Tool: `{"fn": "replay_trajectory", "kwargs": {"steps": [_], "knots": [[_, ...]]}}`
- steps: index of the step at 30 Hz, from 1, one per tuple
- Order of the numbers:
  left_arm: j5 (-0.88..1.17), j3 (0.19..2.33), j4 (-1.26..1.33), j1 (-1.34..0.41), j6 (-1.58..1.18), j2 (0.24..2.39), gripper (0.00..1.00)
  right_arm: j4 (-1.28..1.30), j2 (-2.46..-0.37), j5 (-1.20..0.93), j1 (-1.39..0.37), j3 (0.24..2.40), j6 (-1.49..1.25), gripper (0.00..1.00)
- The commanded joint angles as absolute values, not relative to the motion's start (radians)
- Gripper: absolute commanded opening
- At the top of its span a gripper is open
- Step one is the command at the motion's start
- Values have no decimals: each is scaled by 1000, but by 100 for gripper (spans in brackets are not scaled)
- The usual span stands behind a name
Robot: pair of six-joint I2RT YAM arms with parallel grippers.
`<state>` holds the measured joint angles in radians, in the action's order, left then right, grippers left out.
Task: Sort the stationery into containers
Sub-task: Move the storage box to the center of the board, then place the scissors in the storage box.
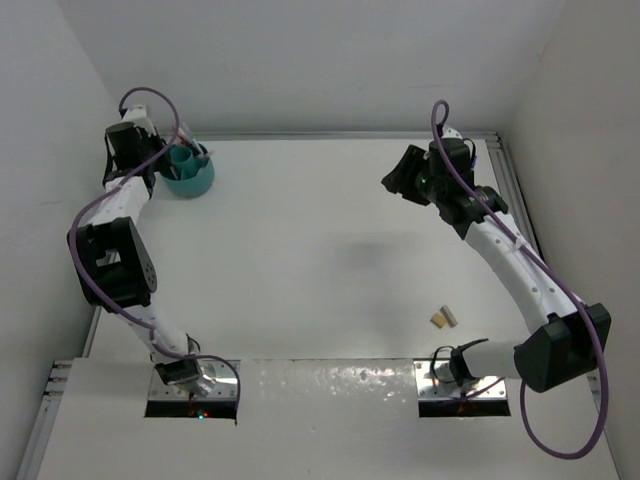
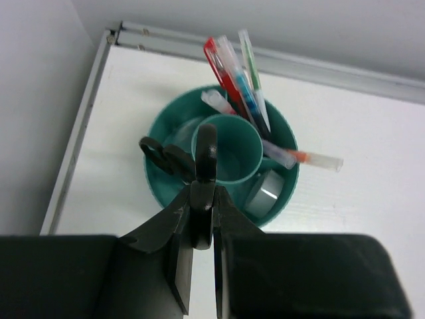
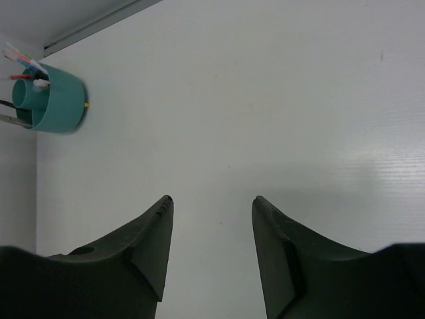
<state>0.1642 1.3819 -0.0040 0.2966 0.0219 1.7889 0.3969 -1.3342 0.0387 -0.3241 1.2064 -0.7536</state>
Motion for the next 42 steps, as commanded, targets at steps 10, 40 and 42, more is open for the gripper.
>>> {"fn": "replay_trajectory", "kwargs": {"steps": [10, 40, 42], "knots": [[40, 1262, 107, 236, 64, 1747, 2, 391, -1244, 91, -325, 1167, -736, 49], [-6, 1330, 46, 167, 179, 1511, 57, 687, -1244, 93, -170, 993, -810, 58], [67, 1301, 55, 121, 213, 1462, 57, 727, -1201, 155, -157, 935, -828, 58]]}}
